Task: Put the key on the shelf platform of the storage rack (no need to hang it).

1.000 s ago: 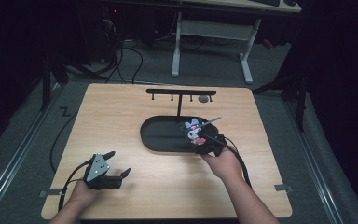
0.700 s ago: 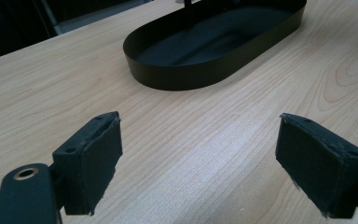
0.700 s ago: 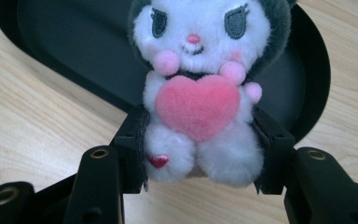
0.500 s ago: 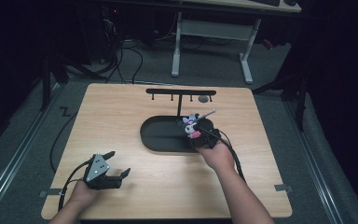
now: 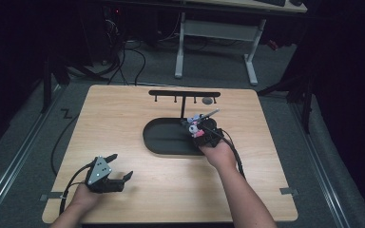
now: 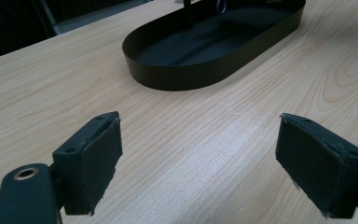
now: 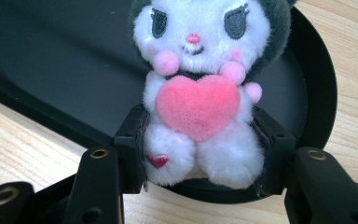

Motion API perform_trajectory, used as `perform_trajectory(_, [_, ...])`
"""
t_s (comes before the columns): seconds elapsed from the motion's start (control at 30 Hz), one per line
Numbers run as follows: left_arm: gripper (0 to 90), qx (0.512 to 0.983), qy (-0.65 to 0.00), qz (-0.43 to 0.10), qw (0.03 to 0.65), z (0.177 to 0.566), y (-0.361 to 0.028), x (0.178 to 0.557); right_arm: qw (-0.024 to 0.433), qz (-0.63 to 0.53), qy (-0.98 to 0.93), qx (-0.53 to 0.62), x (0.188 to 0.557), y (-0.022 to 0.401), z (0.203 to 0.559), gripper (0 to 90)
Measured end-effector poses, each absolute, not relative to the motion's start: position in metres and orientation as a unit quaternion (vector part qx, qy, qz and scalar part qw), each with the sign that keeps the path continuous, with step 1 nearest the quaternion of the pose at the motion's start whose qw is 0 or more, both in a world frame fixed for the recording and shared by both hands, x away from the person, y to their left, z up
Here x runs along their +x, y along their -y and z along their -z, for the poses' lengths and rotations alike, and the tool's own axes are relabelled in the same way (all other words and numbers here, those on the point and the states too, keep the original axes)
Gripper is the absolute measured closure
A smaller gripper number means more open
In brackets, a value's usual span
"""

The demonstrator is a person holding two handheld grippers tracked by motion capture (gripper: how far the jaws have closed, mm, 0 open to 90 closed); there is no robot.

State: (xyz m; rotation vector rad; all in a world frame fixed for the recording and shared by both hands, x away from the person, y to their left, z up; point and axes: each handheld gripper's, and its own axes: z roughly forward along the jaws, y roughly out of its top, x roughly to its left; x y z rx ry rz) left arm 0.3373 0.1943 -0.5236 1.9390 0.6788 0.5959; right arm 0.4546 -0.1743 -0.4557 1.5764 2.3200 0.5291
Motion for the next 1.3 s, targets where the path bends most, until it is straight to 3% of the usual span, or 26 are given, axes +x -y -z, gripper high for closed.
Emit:
perform_trajectory(0.93, [15.4,0.794,-0.278,-0.243,0.483,0.524,-0.194,0.338,0.143,-0.162,-0.817,0.534,0.467,0.154,0.468,48.1])
perform_trajectory(1.3, [15.4,0.797,-0.276,-0.244,0.479,0.524,-0.193,0.338,0.119,-0.155,-0.810,0.552,0.457,0.165,0.478,47.2])
